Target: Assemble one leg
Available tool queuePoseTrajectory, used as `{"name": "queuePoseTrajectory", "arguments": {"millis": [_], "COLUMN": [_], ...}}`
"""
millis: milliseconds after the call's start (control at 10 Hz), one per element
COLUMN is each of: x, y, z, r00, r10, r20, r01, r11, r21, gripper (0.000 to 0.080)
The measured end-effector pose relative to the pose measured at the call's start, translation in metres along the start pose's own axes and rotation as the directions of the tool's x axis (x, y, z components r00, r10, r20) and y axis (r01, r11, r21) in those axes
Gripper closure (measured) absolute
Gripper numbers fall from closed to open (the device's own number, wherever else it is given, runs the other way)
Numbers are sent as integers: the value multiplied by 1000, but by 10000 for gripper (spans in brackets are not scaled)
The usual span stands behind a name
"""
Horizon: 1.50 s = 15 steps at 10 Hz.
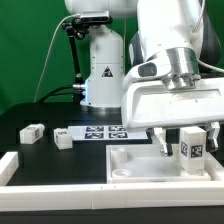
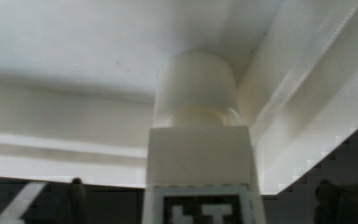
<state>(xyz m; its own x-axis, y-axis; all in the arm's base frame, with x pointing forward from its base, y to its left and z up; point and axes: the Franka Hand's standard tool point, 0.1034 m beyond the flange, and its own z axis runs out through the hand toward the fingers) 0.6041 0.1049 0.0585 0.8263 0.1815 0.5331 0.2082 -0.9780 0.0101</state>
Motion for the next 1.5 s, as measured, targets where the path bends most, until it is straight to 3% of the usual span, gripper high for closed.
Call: {"name": "queuePoseTrajectory", "arguments": {"millis": [300,600,800,1100,1200,1300,1400,1500], "x": [16,22,22,19,12,21,20,20], "y": [0,7,10,2,-3,0,0,-1], "z": [-15,-9,-5,-7,-11,-5,-5,-5], "r00": [1000,999,980,897,823,840,840,840], "r10": [11,2,7,7,-9,-5,-6,-6], "r20": [9,49,198,442,568,542,543,543], "r01": [-11,-2,-15,-55,-69,-68,-68,-68], "r11": [1000,1000,999,994,991,991,991,991], "r21": [4,8,40,96,115,115,115,115], "gripper": [151,151,151,151,151,151,151,265]}}
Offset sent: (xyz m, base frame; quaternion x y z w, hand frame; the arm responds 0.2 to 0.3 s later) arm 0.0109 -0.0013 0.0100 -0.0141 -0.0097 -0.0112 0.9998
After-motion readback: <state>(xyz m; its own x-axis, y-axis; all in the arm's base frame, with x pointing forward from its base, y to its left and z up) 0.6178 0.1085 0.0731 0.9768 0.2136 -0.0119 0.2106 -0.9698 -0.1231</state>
